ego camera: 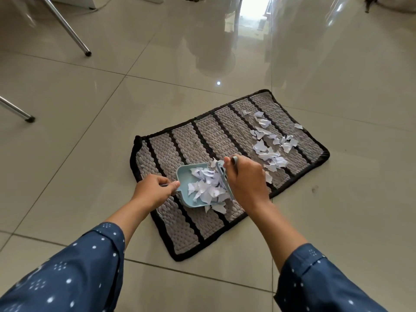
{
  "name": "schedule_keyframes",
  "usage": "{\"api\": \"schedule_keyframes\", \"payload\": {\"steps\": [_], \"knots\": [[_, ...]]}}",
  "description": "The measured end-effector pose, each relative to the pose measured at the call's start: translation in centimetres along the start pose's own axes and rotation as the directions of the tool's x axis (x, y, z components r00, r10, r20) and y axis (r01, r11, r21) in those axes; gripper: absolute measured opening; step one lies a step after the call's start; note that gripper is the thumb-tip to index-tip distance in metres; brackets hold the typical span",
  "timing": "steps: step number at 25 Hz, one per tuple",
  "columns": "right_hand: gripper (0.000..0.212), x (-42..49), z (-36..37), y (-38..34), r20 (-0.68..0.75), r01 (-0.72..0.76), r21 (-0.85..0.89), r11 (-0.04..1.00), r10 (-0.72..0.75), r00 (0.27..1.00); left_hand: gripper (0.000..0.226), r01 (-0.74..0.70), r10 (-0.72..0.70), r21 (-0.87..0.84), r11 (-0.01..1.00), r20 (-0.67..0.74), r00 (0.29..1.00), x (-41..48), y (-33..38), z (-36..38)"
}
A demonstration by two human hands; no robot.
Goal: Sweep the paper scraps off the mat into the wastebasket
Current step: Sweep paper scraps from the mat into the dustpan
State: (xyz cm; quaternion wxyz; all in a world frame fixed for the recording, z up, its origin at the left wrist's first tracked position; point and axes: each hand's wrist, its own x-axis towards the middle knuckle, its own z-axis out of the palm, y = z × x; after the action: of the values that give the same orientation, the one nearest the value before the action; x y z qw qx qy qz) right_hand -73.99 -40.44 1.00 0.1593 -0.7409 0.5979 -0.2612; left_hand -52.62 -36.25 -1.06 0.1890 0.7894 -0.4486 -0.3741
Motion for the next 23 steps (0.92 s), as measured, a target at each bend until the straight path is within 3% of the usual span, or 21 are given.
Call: {"api": "schedule_keyframes", "payload": {"steps": [3,6,11,13,16,20,23], "knots": [[0.033,2.1,-0.7,1.0,0.003,-0.010,0.098,0.995,0.009,1.000,0.033,0.014,-0.014,-0.042,0.999,0.008,1.000,0.1,-0.3,0.0],[0.029,5.0,-0.8,2.0,-0.020,-0.012,0.043,0.999,0.013,1.000,0.034,0.019,-0.019,-0.042,0.999,0.002,1.000,0.2,-0.3,-0.2],[0.028,3.6,1.3,-0.4,0.231,0.117,0.027,0.993,-0.120,0.966,0.035,0.032,-0.032,-0.032,0.999,0.005,0.999,0.4,-0.6,-0.2],[0.031,2.7,1.0,-1.0,0.231,0.153,0.063,0.986,-0.164,0.959,0.036,0.026,-0.025,-0.056,0.998,0.016,1.000,0.3,-0.8,-0.2],[0.029,3.6,-1.3,0.1,0.175,0.048,0.156,0.987,-0.075,0.982,0.033,0.004,-0.001,-0.093,0.996,0.040,0.999,0.3,-1.3,-0.9],[0.030,3.1,-2.1,2.4,0.093,0.015,-0.033,0.999,-0.012,0.996,0.032,0.007,-0.006,-0.039,0.999,0.025,1.000,0.0,-2.7,-2.4],[0.029,0.2,0.5,0.0,0.137,0.040,-0.001,0.999,-0.040,0.990,0.031,0.025,-0.024,-0.023,0.999,0.026,0.999,-0.5,-3.2,-2.3]]}}
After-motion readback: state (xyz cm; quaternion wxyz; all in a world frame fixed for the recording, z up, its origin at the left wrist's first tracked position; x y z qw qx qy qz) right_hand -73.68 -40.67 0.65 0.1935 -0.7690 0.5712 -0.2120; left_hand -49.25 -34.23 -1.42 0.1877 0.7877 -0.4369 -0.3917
